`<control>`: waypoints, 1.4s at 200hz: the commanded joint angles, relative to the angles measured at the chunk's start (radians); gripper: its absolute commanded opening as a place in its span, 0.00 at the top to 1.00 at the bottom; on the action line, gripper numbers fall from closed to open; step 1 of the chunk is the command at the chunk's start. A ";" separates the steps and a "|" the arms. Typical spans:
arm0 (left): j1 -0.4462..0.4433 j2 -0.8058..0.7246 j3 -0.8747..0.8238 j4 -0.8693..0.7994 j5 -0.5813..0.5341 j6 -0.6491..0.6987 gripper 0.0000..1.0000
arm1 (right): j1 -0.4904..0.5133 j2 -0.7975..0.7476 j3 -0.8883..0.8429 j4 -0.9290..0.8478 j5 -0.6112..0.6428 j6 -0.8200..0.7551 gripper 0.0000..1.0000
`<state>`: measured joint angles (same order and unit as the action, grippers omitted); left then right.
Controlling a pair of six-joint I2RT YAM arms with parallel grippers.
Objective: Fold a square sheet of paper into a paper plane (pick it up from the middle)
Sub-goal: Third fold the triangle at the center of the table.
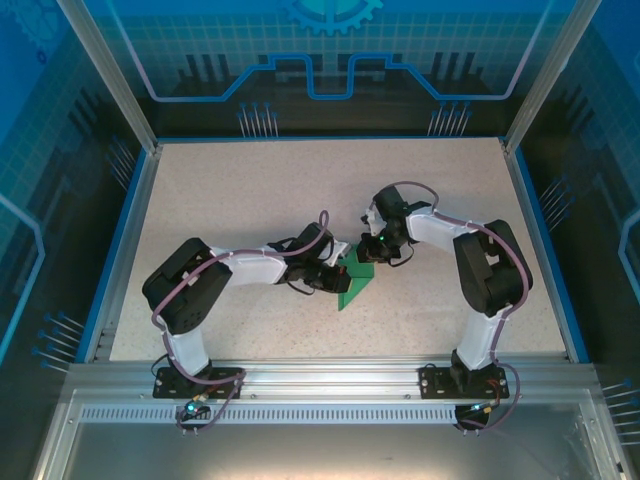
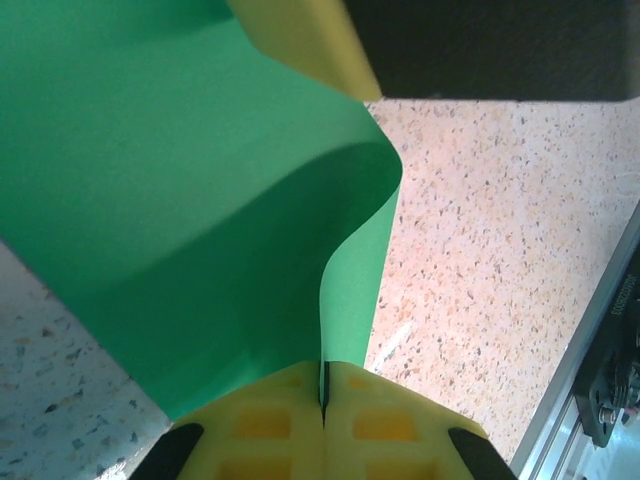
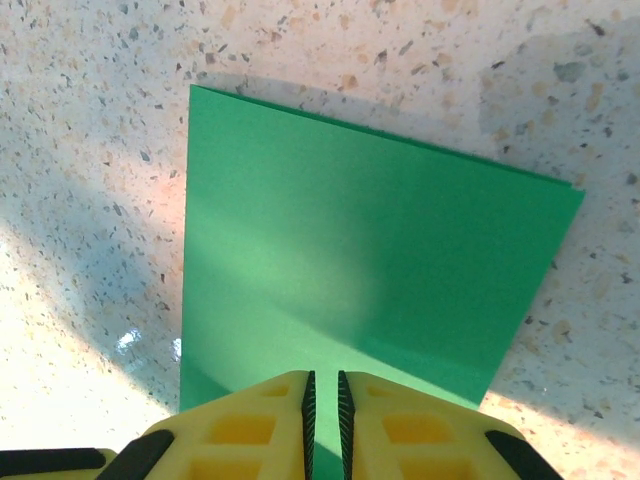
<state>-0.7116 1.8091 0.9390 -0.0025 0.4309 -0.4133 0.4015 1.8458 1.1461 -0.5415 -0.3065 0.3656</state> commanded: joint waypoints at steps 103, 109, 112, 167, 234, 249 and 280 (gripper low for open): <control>-0.007 -0.007 0.024 -0.044 -0.026 0.049 1.00 | 0.028 0.069 0.041 -0.037 0.024 -0.003 0.83; -0.006 -0.007 0.021 -0.042 -0.027 0.049 1.00 | 0.032 0.074 0.042 -0.043 0.041 -0.006 0.83; -0.006 -0.007 0.020 -0.041 -0.029 0.049 1.00 | 0.033 0.078 0.045 -0.049 0.048 -0.009 0.83; -0.002 -0.010 0.034 -0.061 -0.048 0.067 0.99 | 0.047 0.101 0.045 -0.062 0.079 -0.017 0.84; 0.004 -0.040 -0.011 -0.023 -0.083 0.044 0.99 | 0.047 0.104 0.043 -0.063 0.080 -0.014 0.84; 0.007 -0.035 -0.002 -0.032 -0.083 0.054 0.99 | 0.048 0.103 0.044 -0.064 0.080 -0.015 0.85; 0.008 -0.027 0.001 -0.041 -0.079 0.057 0.99 | 0.048 0.095 0.040 -0.063 0.083 -0.013 0.85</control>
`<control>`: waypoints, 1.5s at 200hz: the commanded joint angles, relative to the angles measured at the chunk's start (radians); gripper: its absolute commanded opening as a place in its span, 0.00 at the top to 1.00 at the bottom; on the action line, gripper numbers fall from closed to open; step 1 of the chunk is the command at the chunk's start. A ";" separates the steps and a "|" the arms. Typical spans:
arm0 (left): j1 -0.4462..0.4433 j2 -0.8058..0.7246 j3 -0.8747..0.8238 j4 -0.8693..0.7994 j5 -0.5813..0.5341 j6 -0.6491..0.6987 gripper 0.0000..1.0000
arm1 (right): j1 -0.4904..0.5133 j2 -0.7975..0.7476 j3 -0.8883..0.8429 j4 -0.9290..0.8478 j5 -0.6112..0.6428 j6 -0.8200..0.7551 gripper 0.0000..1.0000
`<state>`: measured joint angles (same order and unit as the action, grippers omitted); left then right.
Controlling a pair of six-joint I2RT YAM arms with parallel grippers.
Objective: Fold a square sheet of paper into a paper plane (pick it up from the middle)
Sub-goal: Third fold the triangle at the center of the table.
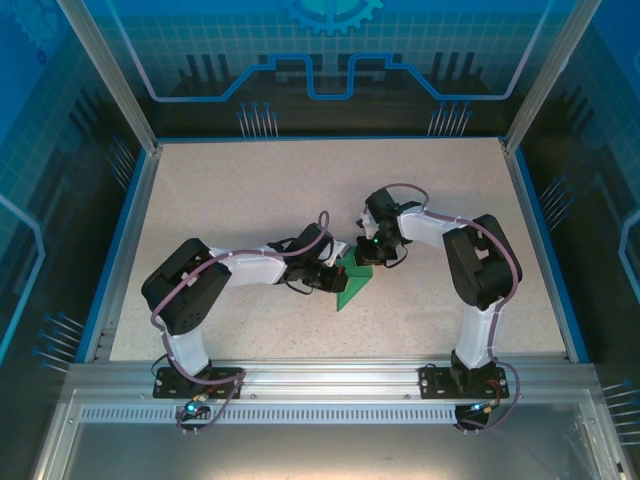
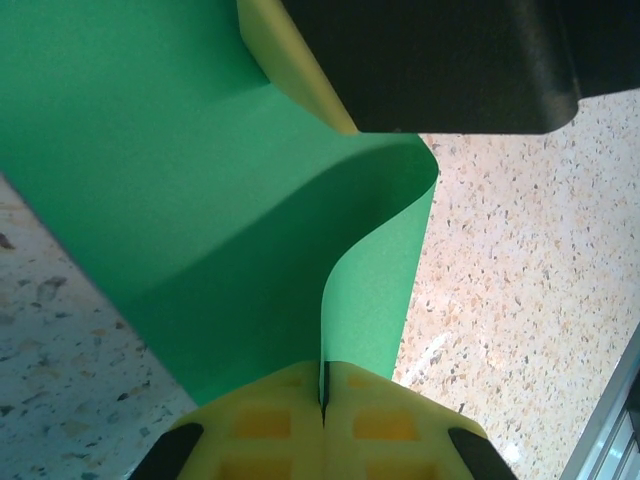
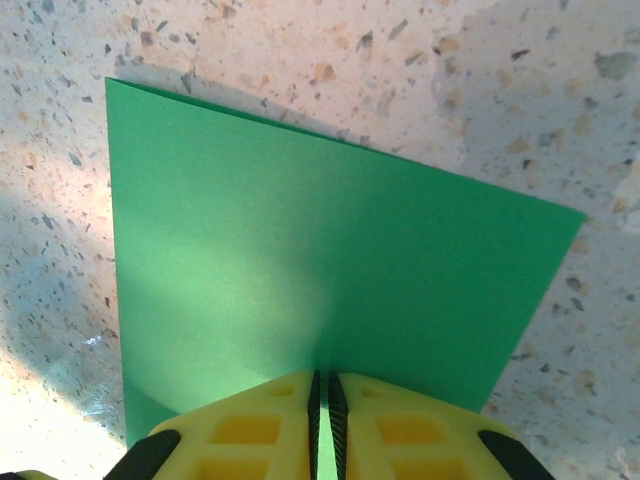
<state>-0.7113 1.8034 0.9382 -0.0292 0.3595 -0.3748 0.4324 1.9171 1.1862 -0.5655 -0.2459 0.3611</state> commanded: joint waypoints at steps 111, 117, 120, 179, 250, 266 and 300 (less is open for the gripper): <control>0.006 -0.017 -0.037 0.012 -0.031 0.000 0.99 | 0.017 0.011 -0.002 -0.028 -0.001 0.005 0.83; 0.007 -0.019 -0.036 0.010 -0.031 0.003 0.99 | 0.017 0.013 -0.003 -0.028 0.000 0.006 0.83; 0.007 -0.022 -0.033 0.010 -0.031 0.005 0.99 | 0.017 0.013 -0.003 -0.029 0.002 0.005 0.83; 0.007 -0.022 -0.018 -0.013 -0.033 0.034 0.98 | 0.017 0.013 -0.011 -0.024 0.008 0.008 0.83; 0.007 0.006 -0.015 -0.010 -0.040 0.063 0.98 | 0.017 0.013 -0.019 -0.015 0.002 0.015 0.82; 0.007 0.007 -0.022 -0.008 -0.054 0.068 0.98 | 0.017 0.011 -0.020 -0.016 0.002 0.017 0.82; 0.006 0.008 -0.015 0.001 -0.037 0.074 0.98 | 0.017 0.011 -0.022 -0.011 -0.003 0.018 0.82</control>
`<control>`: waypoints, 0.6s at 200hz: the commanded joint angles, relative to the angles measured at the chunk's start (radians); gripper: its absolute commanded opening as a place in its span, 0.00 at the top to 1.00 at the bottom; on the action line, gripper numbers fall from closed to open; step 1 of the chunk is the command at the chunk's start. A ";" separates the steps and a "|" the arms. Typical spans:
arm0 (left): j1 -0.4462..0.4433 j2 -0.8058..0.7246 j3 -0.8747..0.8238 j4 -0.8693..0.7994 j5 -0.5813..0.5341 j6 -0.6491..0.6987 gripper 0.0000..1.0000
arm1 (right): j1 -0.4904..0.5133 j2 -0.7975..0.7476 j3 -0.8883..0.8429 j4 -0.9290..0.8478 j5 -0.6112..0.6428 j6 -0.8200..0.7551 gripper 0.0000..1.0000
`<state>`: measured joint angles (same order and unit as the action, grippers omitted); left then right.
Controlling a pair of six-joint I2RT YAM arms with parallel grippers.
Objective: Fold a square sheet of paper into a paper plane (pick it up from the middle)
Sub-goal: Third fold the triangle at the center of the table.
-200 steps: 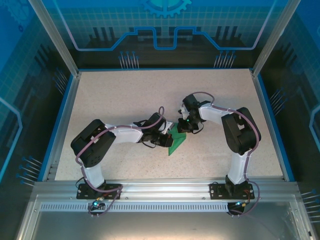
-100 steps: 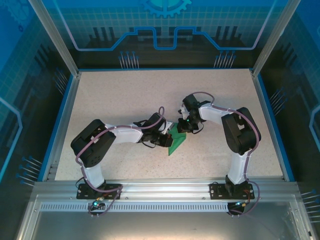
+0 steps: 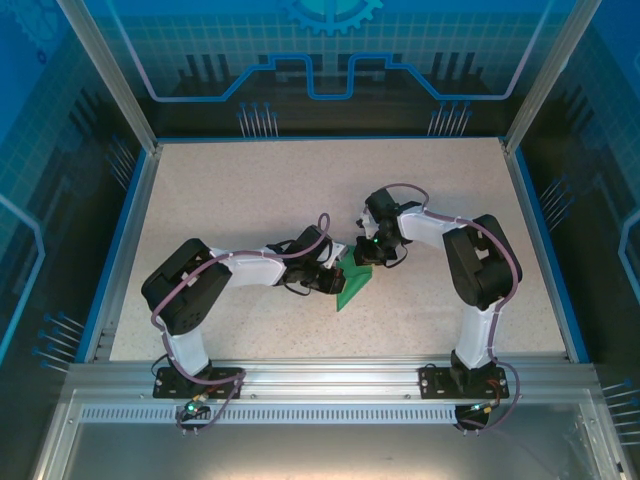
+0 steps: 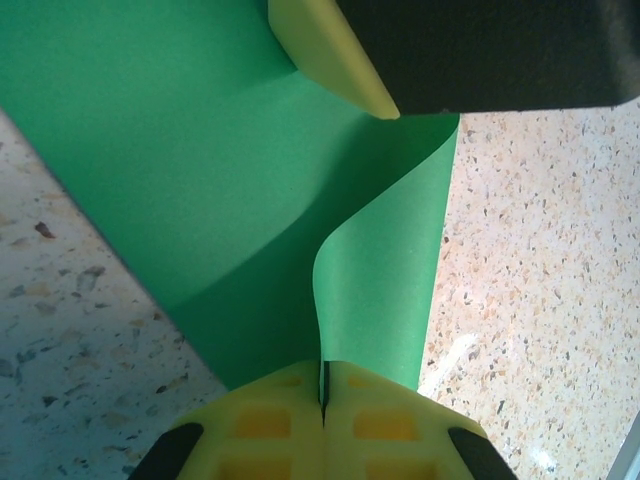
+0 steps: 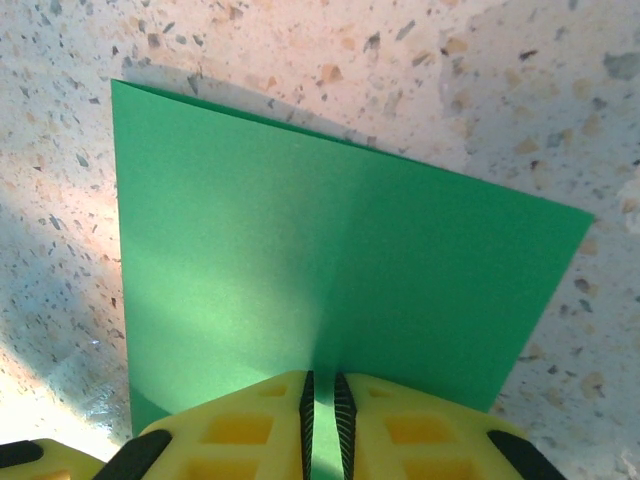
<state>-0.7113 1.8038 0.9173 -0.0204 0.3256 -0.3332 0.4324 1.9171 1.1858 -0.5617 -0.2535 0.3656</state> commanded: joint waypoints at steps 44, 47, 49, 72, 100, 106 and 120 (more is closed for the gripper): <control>0.007 0.027 0.029 -0.021 0.017 0.057 0.97 | 0.017 0.011 -0.029 -0.011 0.006 0.017 0.82; 0.006 0.028 0.031 -0.023 0.018 0.058 0.97 | 0.018 0.011 -0.029 -0.009 0.008 0.018 0.82; 0.007 0.029 0.031 -0.026 0.018 0.058 0.97 | 0.017 0.011 -0.030 -0.009 0.007 0.017 0.82; 0.007 0.038 0.029 -0.030 0.015 0.063 0.97 | 0.017 0.004 -0.035 -0.001 0.008 0.023 0.82; 0.006 0.053 0.030 -0.037 0.009 0.069 0.97 | 0.018 -0.008 -0.031 0.005 -0.002 0.029 0.81; 0.006 0.054 0.030 -0.038 0.008 0.071 0.97 | 0.018 -0.013 -0.029 0.005 0.000 0.031 0.81; 0.006 0.054 0.028 -0.039 0.007 0.072 0.97 | 0.018 -0.036 -0.029 0.006 0.005 0.033 0.81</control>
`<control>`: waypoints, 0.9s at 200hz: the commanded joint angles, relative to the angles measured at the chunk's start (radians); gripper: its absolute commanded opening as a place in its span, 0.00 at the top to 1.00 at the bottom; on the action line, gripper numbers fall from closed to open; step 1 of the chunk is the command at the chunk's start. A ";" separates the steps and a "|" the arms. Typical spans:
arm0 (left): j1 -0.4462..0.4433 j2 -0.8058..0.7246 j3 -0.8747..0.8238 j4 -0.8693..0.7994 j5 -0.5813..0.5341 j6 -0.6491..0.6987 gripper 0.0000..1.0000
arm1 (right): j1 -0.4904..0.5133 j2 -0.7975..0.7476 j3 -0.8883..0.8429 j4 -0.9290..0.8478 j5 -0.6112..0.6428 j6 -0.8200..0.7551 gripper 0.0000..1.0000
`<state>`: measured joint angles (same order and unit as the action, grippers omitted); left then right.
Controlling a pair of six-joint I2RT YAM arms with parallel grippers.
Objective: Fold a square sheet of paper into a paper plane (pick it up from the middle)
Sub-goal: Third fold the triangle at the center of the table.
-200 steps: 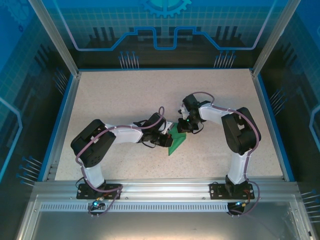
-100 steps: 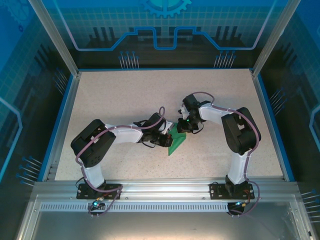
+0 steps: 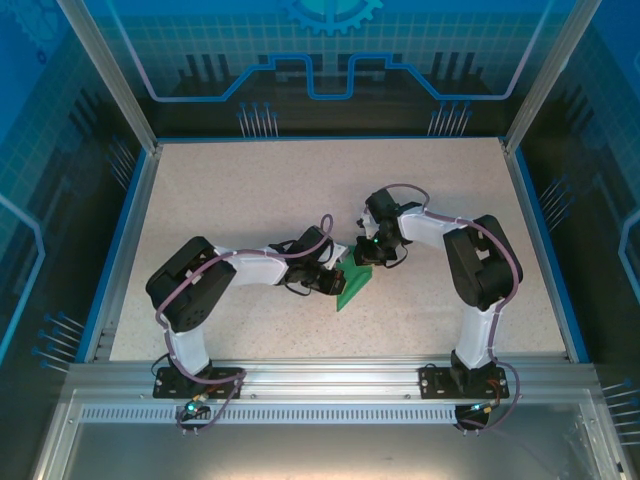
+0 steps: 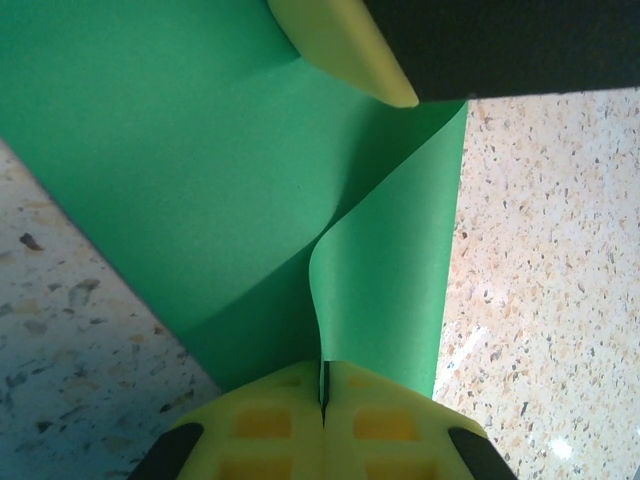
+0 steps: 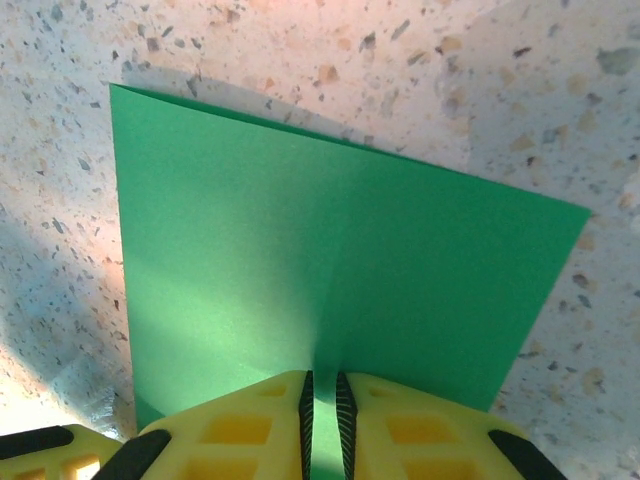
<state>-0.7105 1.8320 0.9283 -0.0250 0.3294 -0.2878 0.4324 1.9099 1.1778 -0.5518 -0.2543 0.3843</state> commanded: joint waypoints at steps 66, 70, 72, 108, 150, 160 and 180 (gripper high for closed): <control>0.006 0.013 0.019 -0.042 0.003 0.021 0.98 | 0.018 -0.282 -0.152 0.041 0.061 0.017 0.81; 0.006 0.012 0.019 -0.042 0.003 0.021 0.98 | 0.018 -0.305 -0.174 0.053 0.059 0.018 0.81; 0.005 0.012 0.020 -0.042 0.003 0.021 0.98 | 0.019 -0.318 -0.183 0.058 0.057 0.019 0.80; 0.006 0.008 0.020 -0.049 0.002 0.020 0.98 | 0.077 -0.485 -0.326 0.085 0.023 -0.052 0.76; 0.005 0.001 0.021 -0.053 0.002 0.020 0.98 | 0.291 -0.575 -0.410 0.118 0.065 -0.070 0.76; 0.006 0.001 0.022 -0.051 0.003 0.017 0.98 | 0.319 -0.598 -0.440 0.142 0.064 -0.060 0.75; 0.006 -0.001 0.024 -0.051 0.007 0.015 0.98 | 0.368 -0.649 -0.499 0.200 0.060 -0.041 0.74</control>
<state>-0.7105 1.8320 0.9306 -0.0292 0.3298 -0.2855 0.7525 1.3220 0.7387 -0.4210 -0.2089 0.3321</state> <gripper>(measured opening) 0.068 0.249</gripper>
